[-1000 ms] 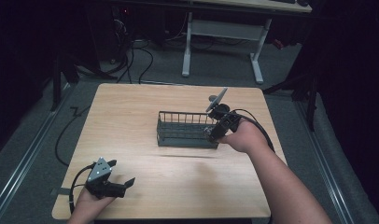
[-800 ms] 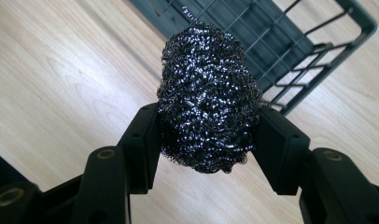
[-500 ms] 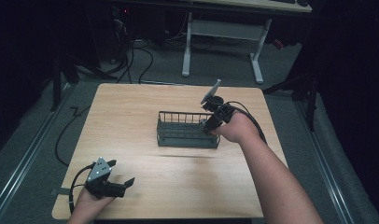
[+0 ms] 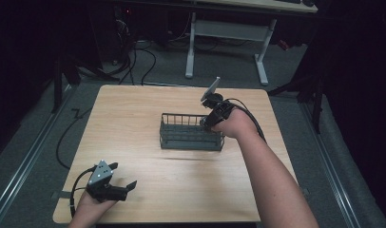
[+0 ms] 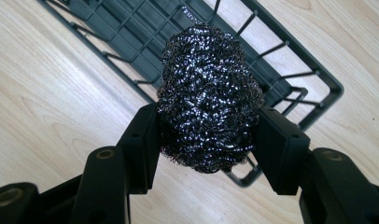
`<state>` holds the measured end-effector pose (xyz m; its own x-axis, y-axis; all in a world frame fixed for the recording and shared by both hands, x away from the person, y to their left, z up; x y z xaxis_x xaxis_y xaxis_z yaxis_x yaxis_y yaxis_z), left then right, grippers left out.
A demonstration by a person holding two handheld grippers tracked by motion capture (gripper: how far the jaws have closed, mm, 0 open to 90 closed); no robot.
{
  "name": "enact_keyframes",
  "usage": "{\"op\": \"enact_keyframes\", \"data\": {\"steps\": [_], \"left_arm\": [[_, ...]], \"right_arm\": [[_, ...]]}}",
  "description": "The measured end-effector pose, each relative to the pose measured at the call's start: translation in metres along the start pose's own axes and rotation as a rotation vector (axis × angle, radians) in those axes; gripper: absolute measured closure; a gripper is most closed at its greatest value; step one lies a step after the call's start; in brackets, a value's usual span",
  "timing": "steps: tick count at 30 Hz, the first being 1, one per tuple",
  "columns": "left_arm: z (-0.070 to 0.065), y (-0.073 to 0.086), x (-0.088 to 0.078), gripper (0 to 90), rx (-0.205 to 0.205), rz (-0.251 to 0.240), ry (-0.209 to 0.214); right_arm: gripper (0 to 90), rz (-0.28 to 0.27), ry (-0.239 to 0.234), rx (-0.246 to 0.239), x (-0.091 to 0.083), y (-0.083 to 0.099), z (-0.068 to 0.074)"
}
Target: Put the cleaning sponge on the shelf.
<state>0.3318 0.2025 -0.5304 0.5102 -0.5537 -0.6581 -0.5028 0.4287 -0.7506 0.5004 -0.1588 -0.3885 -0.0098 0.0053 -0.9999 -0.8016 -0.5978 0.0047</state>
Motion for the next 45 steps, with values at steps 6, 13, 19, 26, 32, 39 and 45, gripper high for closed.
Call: {"op": "enact_keyframes", "data": {"steps": [6, 13, 19, 26, 32, 39, 45], "left_arm": [[0.001, 0.0, -0.001, 0.5, -0.003, -0.001, -0.003], [0.001, 0.0, -0.001, 0.6, 0.0, 0.001, 0.002], [0.0, 0.001, -0.001, 0.5, 0.002, 0.0, 0.004], [0.0, 0.001, 0.0, 0.6, 0.002, 0.0, 0.005], [0.0, 0.001, 0.0, 0.5, 0.005, 0.0, 0.005], [0.0, 0.001, 0.0, 0.5, 0.003, 0.0, 0.007], [0.0, 0.001, 0.0, 0.6, 0.002, -0.001, 0.007]], "right_arm": [[45.4, 0.015, 0.003, -0.006, 0.008, -0.009, 0.0], [45.4, 0.027, 0.018, 0.0, 0.018, -0.017, -0.005], [45.0, 0.042, 0.015, 0.024, 0.029, -0.018, -0.01], [44.8, 0.062, 0.008, 0.05, 0.042, -0.018, -0.016], [44.1, 0.076, 0.005, 0.054, 0.054, -0.019, -0.015], [42.6, 0.076, 0.001, 0.068, 0.058, -0.019, -0.015], [33.9, 0.052, -0.008, 0.083, 0.052, -0.018, -0.015]]}}
Point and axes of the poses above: each handheld gripper's, and its own axes: x roughly forward along the jaws, y roughly out of its underside, z roughly to its left, the point moved 2 cm from there along x, roughly forward along the jaws, and after that the axes turned 10 degrees about z, right-handed, at the moved point
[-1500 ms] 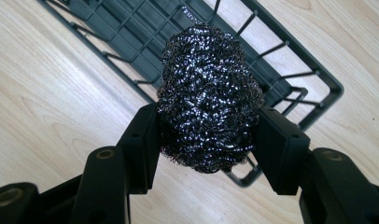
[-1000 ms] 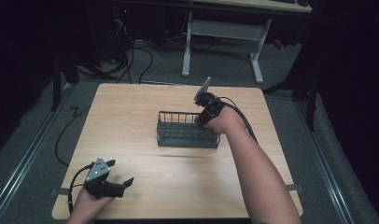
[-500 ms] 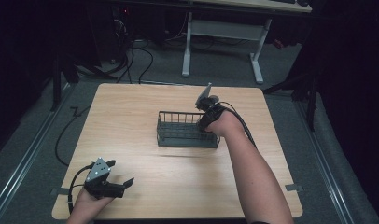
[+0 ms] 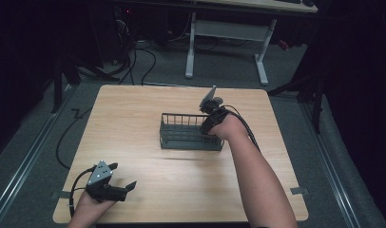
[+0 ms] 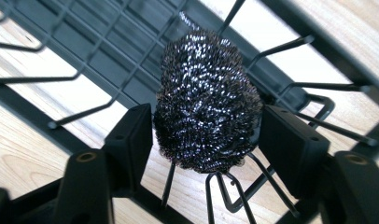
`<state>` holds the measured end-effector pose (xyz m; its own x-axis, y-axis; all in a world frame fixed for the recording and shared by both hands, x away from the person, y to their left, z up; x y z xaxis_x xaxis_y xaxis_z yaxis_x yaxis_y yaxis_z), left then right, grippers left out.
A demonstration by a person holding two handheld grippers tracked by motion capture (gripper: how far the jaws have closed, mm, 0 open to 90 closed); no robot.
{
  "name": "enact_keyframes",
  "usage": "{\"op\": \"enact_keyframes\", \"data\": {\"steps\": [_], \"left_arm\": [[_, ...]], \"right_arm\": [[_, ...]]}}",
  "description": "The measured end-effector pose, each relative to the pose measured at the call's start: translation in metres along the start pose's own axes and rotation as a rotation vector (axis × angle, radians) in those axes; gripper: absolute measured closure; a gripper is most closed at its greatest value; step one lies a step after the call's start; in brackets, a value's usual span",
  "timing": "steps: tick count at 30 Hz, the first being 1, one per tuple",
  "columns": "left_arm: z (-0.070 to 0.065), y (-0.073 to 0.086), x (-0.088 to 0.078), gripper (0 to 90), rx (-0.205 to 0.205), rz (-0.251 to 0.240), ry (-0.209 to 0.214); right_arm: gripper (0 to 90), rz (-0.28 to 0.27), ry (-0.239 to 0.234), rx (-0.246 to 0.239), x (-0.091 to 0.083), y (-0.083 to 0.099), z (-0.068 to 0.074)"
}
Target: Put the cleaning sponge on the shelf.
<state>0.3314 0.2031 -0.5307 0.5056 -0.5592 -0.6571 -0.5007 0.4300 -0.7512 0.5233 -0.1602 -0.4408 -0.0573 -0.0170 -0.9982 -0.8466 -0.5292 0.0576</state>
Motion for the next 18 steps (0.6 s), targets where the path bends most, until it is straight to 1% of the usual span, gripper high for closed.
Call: {"op": "enact_keyframes", "data": {"steps": [2, 5, 8, 11, 12, 13, 14, 16, 17, 18], "left_arm": [[0.0, 0.0, 0.0, 0.5, 0.001, 0.002, 0.002], [0.0, 0.0, 0.0, 0.6, 0.003, 0.001, 0.003], [0.0, 0.0, -0.001, 0.5, 0.004, 0.002, 0.002], [0.0, 0.0, 0.0, 0.5, 0.007, 0.005, 0.002], [0.0, 0.0, 0.0, 0.6, 0.007, 0.005, 0.003], [-0.001, 0.0, 0.0, 0.6, 0.006, 0.005, 0.002], [-0.001, 0.0, 0.0, 0.6, 0.008, 0.006, 0.002], [-0.001, 0.0, 0.0, 0.6, 0.01, 0.006, 0.001], [-0.001, 0.0, 0.0, 0.5, 0.01, 0.005, 0.002], [-0.001, -0.001, 0.0, 0.6, 0.011, 0.006, 0.003]], "right_arm": [[33.4, -0.011, 0.004, -0.001, -0.004, 0.001, -0.001], [32.9, -0.04, -0.003, -0.002, -0.011, 0.003, -0.002], [32.8, -0.051, 0.004, -0.004, -0.018, 0.005, -0.002], [32.8, -0.061, 0.001, 0.01, -0.026, 0.008, -0.001], [32.8, -0.071, 0.007, -0.005, -0.028, 0.008, -0.002], [32.8, -0.073, 0.007, 0.004, -0.031, 0.009, 0.0], [32.8, -0.079, 0.011, -0.006, -0.034, 0.01, -0.001], [32.8, -0.087, 0.011, -0.006, -0.038, 0.012, 0.0], [32.9, -0.088, 0.01, 0.003, -0.04, 0.014, 0.001], [32.9, -0.092, 0.014, -0.007, -0.04, 0.015, 0.001]]}}
Point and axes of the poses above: each handheld gripper's, and its own axes: x roughly forward along the jaws, y roughly out of its underside, z roughly to its left, the point moved 2 cm from there along x, roughly forward along the jaws, and after that the axes turned 10 degrees about z, right-handed, at the moved point
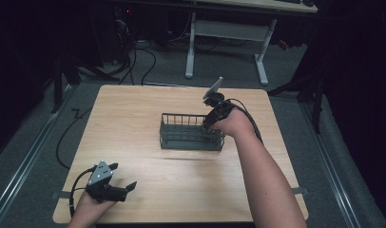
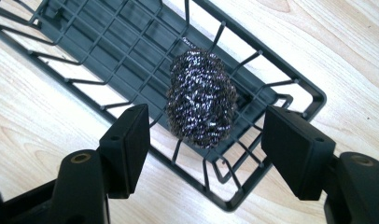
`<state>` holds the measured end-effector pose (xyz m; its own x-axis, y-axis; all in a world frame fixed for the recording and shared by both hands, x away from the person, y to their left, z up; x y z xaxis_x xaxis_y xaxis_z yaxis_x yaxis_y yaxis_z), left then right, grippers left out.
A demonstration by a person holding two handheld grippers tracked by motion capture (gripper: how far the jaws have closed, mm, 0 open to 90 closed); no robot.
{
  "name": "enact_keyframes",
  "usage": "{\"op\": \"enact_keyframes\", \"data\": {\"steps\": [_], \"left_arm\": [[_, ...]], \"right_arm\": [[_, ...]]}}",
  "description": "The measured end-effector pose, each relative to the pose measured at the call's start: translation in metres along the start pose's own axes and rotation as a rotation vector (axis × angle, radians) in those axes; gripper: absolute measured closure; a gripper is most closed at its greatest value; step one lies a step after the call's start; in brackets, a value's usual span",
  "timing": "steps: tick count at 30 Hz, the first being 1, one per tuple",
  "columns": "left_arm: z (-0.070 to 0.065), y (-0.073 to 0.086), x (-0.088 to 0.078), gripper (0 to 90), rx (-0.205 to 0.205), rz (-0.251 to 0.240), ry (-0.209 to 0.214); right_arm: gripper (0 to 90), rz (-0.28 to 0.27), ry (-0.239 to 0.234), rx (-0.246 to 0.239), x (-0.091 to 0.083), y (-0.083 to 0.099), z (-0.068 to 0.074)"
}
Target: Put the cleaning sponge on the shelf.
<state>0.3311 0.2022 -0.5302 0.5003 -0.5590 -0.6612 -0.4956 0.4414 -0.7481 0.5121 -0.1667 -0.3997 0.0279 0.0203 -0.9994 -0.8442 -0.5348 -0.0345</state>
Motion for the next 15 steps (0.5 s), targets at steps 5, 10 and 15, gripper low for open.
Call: {"op": "enact_keyframes", "data": {"steps": [5, 10, 15], "left_arm": [[-0.001, 0.0, 0.001, 0.5, 0.005, 0.004, 0.005], [-0.002, 0.0, 0.002, 0.6, 0.01, 0.006, 0.007], [-0.003, -0.001, 0.003, 0.6, 0.014, 0.012, 0.007]], "right_arm": [[32.9, -0.005, -0.003, 0.008, -0.001, 0.009, 0.003], [33.0, -0.009, -0.01, 0.023, -0.001, 0.022, 0.003], [33.5, -0.023, -0.012, 0.023, -0.001, 0.042, 0.003]]}}
Point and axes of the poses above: each handheld gripper's, and its own axes: x roughly forward along the jaws, y roughly out of its underside, z roughly to its left, the point moved 2 cm from there along x, roughly forward along the jaws, and after that the axes turned 10 degrees about z, right-handed, at the moved point
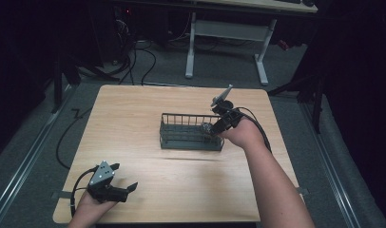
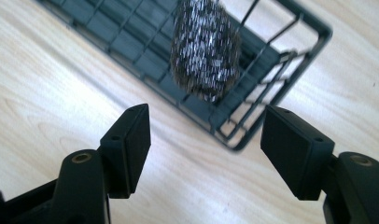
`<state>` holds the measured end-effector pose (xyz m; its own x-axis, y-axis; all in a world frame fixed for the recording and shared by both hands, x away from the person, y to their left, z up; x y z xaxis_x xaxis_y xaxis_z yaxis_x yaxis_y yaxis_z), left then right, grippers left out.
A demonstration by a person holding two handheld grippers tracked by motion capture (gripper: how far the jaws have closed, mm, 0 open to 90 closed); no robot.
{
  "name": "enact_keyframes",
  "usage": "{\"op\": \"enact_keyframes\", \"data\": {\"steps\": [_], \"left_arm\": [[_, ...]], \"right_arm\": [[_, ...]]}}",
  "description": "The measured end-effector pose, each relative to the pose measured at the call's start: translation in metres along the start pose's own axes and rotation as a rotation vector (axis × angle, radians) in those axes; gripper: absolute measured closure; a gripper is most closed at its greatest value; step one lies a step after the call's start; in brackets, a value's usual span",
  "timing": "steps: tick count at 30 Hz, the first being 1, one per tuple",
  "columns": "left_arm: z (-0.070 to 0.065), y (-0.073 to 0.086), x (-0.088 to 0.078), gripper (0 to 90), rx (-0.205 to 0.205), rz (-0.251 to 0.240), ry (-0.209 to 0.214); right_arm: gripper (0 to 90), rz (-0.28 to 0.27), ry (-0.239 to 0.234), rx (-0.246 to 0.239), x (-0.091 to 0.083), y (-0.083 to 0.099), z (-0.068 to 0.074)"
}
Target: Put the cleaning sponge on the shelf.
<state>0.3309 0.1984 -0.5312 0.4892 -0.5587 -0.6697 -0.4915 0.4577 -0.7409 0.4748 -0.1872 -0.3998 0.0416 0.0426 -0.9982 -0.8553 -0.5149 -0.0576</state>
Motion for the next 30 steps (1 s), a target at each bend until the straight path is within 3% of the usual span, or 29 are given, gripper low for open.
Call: {"op": "enact_keyframes", "data": {"steps": [9, 14, 21, 30], "left_arm": [[-0.003, 0.0, 0.002, 0.6, 0.012, 0.011, 0.003], [-0.002, 0.0, 0.002, 0.6, 0.014, 0.014, 0.001], [-0.003, 0.0, 0.003, 0.6, 0.013, 0.017, 0.002], [-0.003, 0.0, 0.003, 0.6, 0.011, 0.016, 0.0]], "right_arm": [[33.5, -0.013, 0.025, -0.046, 0.005, 0.035, 0.005], [33.1, -0.051, 0.031, -0.042, 0.008, 0.054, 0.01], [34.0, -0.148, 0.06, -0.071, 0.018, 0.08, 0.024], [35.3, -0.322, 0.014, -0.05, 0.051, 0.119, 0.03]]}}
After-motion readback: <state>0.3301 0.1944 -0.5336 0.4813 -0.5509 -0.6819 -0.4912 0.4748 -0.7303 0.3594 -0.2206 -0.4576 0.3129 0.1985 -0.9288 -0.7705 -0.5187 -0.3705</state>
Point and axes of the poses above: each handheld gripper's, and its own axes: x roughly forward along the jaws, y roughly out of its underside, z roughly to its left, the point moved 2 cm from there along x, roughly forward along the jaws, and after that the axes turned 10 degrees about z, right-handed, at the moved point
